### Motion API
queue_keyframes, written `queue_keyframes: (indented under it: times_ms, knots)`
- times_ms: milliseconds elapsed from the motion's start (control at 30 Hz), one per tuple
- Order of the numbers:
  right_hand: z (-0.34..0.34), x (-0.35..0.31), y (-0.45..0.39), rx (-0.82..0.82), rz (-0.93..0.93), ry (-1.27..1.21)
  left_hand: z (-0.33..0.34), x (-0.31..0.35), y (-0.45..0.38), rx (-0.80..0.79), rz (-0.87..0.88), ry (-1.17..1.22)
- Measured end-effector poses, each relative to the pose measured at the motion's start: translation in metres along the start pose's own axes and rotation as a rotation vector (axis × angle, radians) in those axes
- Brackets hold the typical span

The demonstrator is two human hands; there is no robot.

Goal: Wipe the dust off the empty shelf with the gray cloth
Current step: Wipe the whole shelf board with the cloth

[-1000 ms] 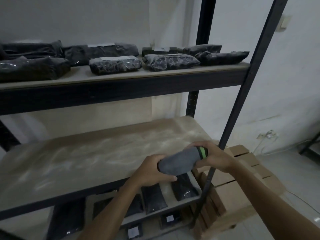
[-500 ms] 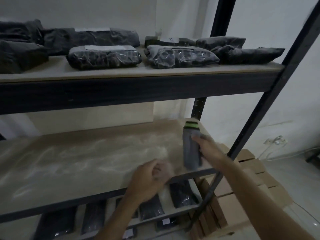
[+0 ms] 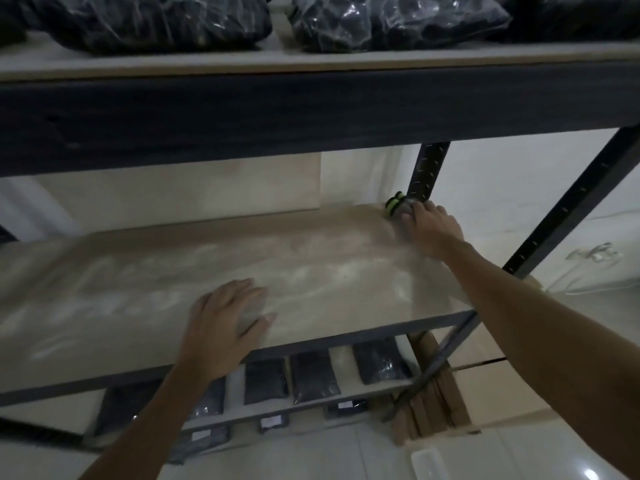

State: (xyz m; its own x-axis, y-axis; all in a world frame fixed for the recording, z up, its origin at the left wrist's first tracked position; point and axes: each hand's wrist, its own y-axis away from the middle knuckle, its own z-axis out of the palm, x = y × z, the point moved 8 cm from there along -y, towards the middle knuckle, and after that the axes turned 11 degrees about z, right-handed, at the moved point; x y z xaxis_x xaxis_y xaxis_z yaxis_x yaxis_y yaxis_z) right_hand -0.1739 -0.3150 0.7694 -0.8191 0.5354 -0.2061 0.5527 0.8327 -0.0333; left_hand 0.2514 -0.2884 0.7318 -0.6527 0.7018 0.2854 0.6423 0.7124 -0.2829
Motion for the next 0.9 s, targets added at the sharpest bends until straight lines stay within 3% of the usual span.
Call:
queue_keyframes:
  times_ms: [167,367,500,600,733,900]
  knots:
    - [0.011,-0.01,0.014,-0.033,-0.109,-0.028,0.002,0.003,0.0,0.062,0.02,-0.049]
    - [0.006,-0.038,0.047,-0.142,-0.416,-0.114,0.001,0.0,0.001,0.118,0.037,-0.054]
    - [-0.022,-0.016,-0.004,0.045,-0.168,-0.197,0.003,-0.001,0.002,0.148,0.054,-0.066]
    - [-0.004,0.003,-0.024,0.042,0.023,-0.118,0.0,0.002,0.001,0.189,0.067,-0.069]
    - [0.016,-0.004,-0.017,0.002,-0.033,-0.055,-0.003,0.005,0.001,0.216,0.07,-0.104]
    - [0.011,-0.032,0.029,-0.08,-0.266,-0.138,-0.001,0.004,0.002,0.2,0.037,-0.11]
